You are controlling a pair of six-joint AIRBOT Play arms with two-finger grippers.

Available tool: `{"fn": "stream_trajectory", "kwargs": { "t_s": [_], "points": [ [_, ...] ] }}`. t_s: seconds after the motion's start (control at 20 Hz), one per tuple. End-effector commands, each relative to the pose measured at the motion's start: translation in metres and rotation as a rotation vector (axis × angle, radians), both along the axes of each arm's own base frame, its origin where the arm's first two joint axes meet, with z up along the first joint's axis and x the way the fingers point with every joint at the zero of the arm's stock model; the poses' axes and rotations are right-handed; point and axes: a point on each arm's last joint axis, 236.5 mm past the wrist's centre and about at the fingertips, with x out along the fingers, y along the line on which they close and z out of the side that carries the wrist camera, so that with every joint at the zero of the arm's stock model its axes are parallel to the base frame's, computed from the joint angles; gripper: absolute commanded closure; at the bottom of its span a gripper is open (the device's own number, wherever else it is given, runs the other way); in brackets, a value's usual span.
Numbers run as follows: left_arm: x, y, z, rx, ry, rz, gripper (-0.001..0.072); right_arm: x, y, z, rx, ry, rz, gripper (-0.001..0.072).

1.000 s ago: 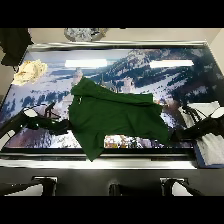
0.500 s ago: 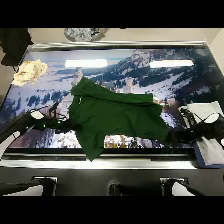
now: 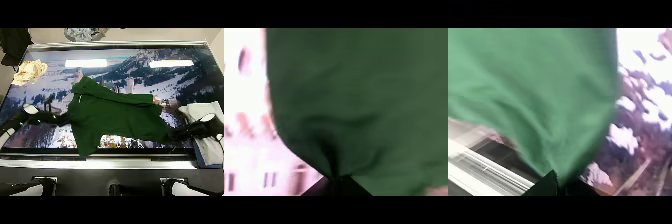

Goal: Fold the shirts.

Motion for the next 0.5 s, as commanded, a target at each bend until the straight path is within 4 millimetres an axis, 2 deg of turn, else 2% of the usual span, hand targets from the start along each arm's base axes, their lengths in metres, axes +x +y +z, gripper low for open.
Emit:
{"fn": "stream_trajectory", "kwargs": {
  "t_s": [0.0, 0.05, 0.1, 0.15, 0.2, 0.25, 0.3, 0.35, 0.4, 0.45],
  "points": [
    [0.051, 0.023, 0.135, 0.072, -0.348, -0.026, 0.0685, 0.051, -0.016, 0.08, -0.057, -0.249, 0.094, 0.0665],
    [0.059, 0.029, 0.199, 0.104, -0.504, -0.019, 0.0685, 0.08, -0.03, 0.126, -0.142, -0.407, 0.089, 0.0664],
    [0.056, 0.035, 0.278, 0.135, -0.683, -0.006, 0.0684, 0.108, -0.046, 0.19, -0.256, -0.602, 0.081, 0.0664],
    [0.043, 0.04, 0.353, 0.154, -0.849, 0.03, 0.0684, 0.124, -0.057, 0.259, -0.372, -0.791, 0.063, 0.0664],
    [0.019, 0.045, 0.427, 0.179, -1.018, 0.066, 0.0684, 0.13, -0.065, 0.342, -0.503, -1.006, 0.029, 0.0664],
    [-0.015, 0.049, 0.497, 0.217, -1.195, 0.103, 0.0684, 0.12, -0.066, 0.42, -0.611, -1.203, -0.008, 0.0663],
    [-0.054, 0.053, 0.556, 0.247, -1.35, 0.157, 0.0684, 0.097, -0.06, 0.491, -0.705, -1.382, -0.044, 0.0664],
    [-0.091, 0.054, 0.597, 0.268, -1.469, 0.203, 0.0684, 0.065, -0.049, 0.552, -0.782, -1.546, -0.083, 0.0664],
    [-0.122, 0.051, 0.624, 0.265, -1.555, 0.231, 0.0684, 0.033, -0.042, 0.589, -0.858, -1.644, -0.107, 0.0664],
    [-0.146, 0.046, 0.638, 0.249, -1.606, 0.244, 0.0684, 0.008, -0.037, 0.604, -0.906, -1.682, -0.124, 0.0664]
  ]
}}
